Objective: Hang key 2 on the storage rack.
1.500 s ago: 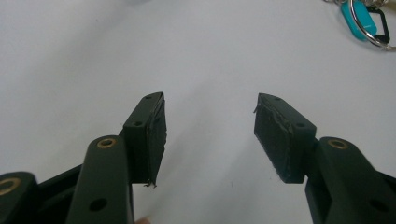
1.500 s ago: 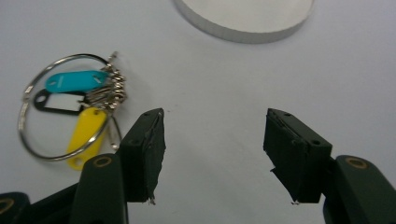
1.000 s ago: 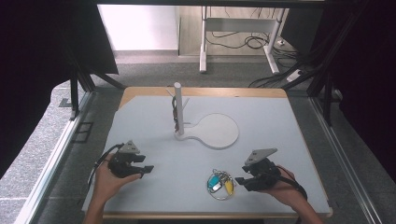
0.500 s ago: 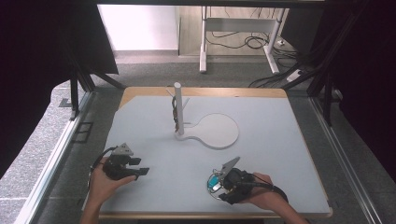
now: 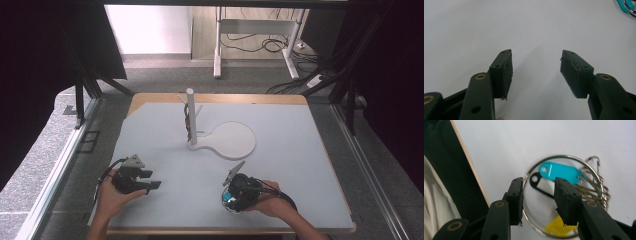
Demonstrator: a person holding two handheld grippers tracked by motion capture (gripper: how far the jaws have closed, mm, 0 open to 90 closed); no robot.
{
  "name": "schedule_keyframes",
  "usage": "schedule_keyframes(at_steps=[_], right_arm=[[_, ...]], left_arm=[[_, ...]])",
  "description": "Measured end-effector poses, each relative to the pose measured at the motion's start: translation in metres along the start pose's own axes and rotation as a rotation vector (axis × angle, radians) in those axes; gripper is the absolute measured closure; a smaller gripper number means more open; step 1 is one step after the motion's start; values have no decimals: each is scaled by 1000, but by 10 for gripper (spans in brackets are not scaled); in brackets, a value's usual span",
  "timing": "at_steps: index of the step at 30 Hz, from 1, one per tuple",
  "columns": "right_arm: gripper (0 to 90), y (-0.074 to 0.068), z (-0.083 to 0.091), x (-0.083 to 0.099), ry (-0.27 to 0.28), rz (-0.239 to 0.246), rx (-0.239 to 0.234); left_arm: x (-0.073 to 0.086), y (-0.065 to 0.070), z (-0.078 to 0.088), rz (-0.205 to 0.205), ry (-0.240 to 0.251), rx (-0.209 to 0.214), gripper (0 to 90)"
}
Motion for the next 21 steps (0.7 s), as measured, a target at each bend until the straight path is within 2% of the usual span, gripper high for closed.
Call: schedule_keyframes(at_steps=[7, 21], right_arm=[[588, 5, -14, -11, -19, -44, 2], [574, 11, -21, -18, -19, -118, -7]], left_arm=[[1, -1, 0, -7, -5, -8, 434], [1, 0, -4, -20, -21, -11, 434]])
Point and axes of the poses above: each handheld gripper's, and its own axes: z roughly backward along the jaws, x roughly out of its underside, y roughly to its right, the point moved 5 cm from there along -z, roughly forward along the jaws, and after that the axes turned 1 degree about x, right-handed, at the moved point
